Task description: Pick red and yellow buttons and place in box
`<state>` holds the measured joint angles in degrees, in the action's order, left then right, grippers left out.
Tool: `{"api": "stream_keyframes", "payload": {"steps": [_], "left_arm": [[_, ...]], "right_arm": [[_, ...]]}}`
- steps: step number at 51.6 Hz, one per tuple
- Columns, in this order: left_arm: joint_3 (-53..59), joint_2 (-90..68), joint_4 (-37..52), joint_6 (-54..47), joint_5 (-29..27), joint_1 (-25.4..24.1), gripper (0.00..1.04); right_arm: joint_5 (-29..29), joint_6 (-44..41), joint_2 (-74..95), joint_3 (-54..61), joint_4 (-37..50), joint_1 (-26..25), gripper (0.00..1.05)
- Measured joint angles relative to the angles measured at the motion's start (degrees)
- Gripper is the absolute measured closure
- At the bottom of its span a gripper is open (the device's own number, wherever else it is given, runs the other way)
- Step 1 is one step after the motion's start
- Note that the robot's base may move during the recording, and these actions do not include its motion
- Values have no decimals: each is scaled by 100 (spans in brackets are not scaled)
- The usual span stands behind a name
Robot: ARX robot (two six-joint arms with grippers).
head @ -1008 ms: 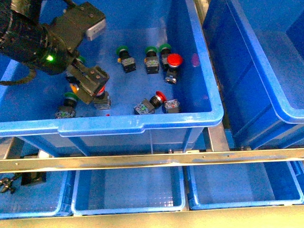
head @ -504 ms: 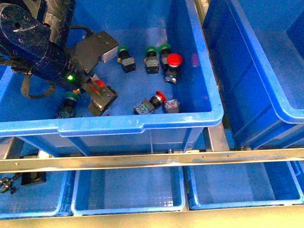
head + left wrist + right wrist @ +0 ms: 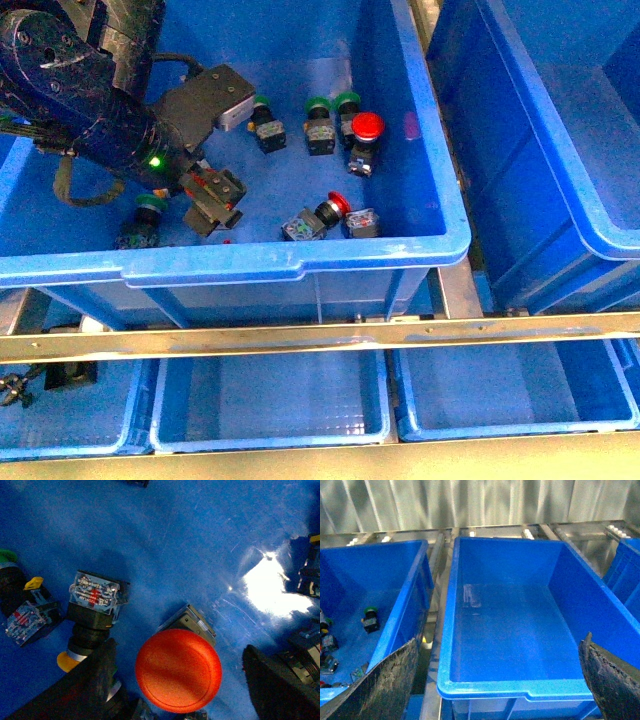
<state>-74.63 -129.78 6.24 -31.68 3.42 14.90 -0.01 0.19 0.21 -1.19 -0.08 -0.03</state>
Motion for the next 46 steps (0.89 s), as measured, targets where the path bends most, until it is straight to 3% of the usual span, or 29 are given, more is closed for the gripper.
{"api": "stream_keyframes", "payload": {"steps": [4, 8, 11, 30, 41, 46], "left_arm": [[0, 0, 2, 0, 2, 0, 45], [4, 0, 22, 4, 20, 0, 63], [11, 0, 50, 24, 28, -2, 67], [184, 131, 125, 570, 365, -111, 69], [688, 1207, 129, 2367, 1475, -422, 69], [826, 1563, 46, 3005, 1729, -599, 69]], "right_arm": [[0, 0, 0, 0, 0, 0, 7], [2, 0, 0, 0, 0, 0, 7], [0, 0, 0, 0, 0, 0, 7], [2, 0, 0, 0, 0, 0, 7], [2, 0, 0, 0, 0, 0, 7], [2, 0, 0, 0, 0, 0, 7]]}}
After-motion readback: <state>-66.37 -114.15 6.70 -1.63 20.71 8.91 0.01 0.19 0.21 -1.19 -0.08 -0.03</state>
